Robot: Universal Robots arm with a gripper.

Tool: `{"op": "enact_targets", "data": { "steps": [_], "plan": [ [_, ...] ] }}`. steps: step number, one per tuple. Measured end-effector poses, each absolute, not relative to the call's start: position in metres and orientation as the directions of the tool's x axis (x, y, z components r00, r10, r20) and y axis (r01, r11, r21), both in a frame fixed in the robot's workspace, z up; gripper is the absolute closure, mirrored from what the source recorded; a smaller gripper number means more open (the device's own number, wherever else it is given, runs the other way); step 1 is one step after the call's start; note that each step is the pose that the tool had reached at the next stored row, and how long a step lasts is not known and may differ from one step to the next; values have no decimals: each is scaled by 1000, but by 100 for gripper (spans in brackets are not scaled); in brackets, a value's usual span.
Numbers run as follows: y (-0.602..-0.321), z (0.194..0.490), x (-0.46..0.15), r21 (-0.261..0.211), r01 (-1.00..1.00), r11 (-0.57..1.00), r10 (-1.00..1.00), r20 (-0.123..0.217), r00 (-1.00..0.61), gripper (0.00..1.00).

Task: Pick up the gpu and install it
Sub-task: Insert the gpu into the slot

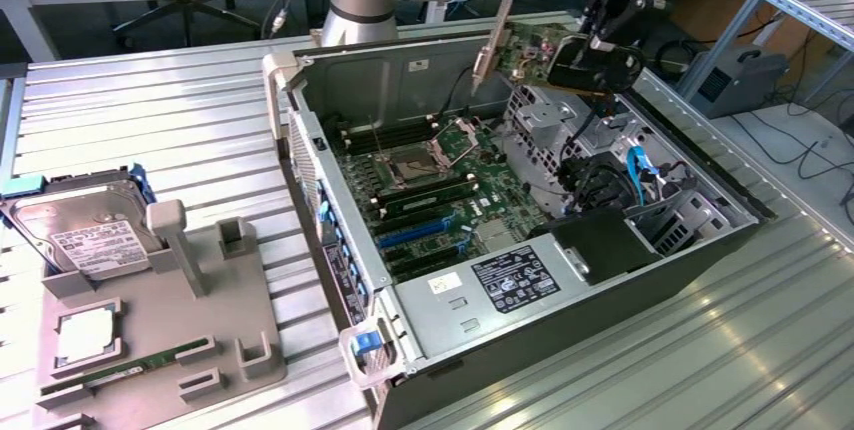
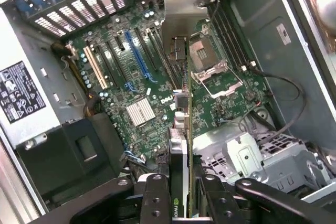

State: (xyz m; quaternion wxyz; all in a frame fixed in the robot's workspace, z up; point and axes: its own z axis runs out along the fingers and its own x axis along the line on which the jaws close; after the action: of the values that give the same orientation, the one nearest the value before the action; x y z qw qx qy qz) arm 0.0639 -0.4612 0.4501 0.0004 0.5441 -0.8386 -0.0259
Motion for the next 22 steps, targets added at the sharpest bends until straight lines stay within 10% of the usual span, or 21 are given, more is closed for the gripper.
{"op": "enact_targets", "data": {
  "steps": [22],
  "plan": [
    [-461,438,43,12,-999,40,-999,-29,-40,73]
  ]
}}
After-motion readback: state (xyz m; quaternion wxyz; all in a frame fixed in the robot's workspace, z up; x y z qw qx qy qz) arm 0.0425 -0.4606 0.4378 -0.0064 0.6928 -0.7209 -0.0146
